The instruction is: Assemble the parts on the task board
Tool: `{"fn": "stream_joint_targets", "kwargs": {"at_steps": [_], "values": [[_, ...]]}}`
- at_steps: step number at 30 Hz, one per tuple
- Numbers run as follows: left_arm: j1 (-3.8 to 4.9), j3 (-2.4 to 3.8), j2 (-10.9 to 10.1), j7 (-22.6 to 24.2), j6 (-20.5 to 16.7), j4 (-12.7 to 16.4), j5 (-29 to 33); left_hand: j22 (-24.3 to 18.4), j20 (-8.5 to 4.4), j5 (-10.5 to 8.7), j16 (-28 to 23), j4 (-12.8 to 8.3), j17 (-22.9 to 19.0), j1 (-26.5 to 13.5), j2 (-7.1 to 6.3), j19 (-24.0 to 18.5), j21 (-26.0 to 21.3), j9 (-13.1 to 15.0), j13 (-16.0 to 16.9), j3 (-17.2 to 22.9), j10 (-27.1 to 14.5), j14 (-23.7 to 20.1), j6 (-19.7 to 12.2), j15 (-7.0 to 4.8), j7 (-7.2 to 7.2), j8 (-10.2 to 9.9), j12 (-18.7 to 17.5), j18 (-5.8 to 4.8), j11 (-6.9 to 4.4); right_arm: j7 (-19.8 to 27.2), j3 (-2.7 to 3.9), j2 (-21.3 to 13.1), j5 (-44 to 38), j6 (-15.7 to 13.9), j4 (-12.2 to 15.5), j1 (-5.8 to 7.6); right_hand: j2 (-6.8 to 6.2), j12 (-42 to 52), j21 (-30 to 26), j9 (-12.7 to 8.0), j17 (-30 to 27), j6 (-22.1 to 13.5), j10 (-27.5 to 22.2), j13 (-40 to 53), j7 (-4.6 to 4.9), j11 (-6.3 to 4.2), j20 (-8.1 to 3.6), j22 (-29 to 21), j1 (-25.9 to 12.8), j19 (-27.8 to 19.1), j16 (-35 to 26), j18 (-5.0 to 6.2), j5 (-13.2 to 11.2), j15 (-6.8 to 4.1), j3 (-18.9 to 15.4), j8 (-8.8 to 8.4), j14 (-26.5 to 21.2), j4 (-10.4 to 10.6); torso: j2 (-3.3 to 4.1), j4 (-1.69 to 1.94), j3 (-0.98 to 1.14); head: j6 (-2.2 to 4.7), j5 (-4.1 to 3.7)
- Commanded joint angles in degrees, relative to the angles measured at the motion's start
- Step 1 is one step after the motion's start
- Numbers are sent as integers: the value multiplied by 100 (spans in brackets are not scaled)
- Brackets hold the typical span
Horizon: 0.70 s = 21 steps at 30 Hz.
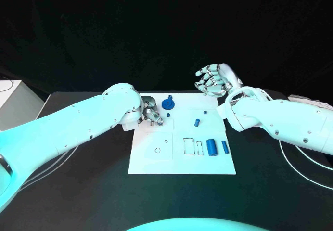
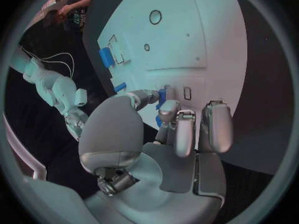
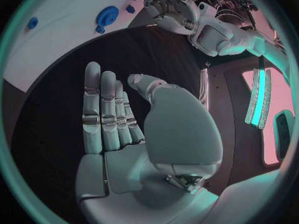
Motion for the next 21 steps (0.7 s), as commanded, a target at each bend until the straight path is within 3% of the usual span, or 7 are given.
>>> {"fn": "stream_joint_targets", "kwargs": {"at_steps": [1, 21], "values": [[-16, 2, 3, 0, 97, 4, -6, -3, -48, 23, 28, -308, 1431, -2, 48, -11, 16, 0, 5, 278, 49, 569, -9, -48, -42, 41, -8, -102, 9, 53, 3, 0, -31, -13, 3, 2, -1, -32, -31, -6, 8, -6, 21, -5, 25, 1, 16, -6, 9, 36, -35, 59, 38, 15, -35, 30, 33, 0, 2, 1, -1, -12, -8], [-39, 2, -8, -1, 132, -11, 18, 5, -54, 28, 30, -323, 1435, -18, 53, -5, 21, 20, -10, 289, 48, 571, -10, -54, -48, 43, -18, -103, 2, 44, 3, 3, -31, 1, -1, 2, -7, -36, -44, -14, 18, -9, 20, -23, 27, 3, 16, -24, 12, 40, -59, 58, 49, 17, -45, 31, 35, -6, 3, 1, 1, -25, -9]]}}
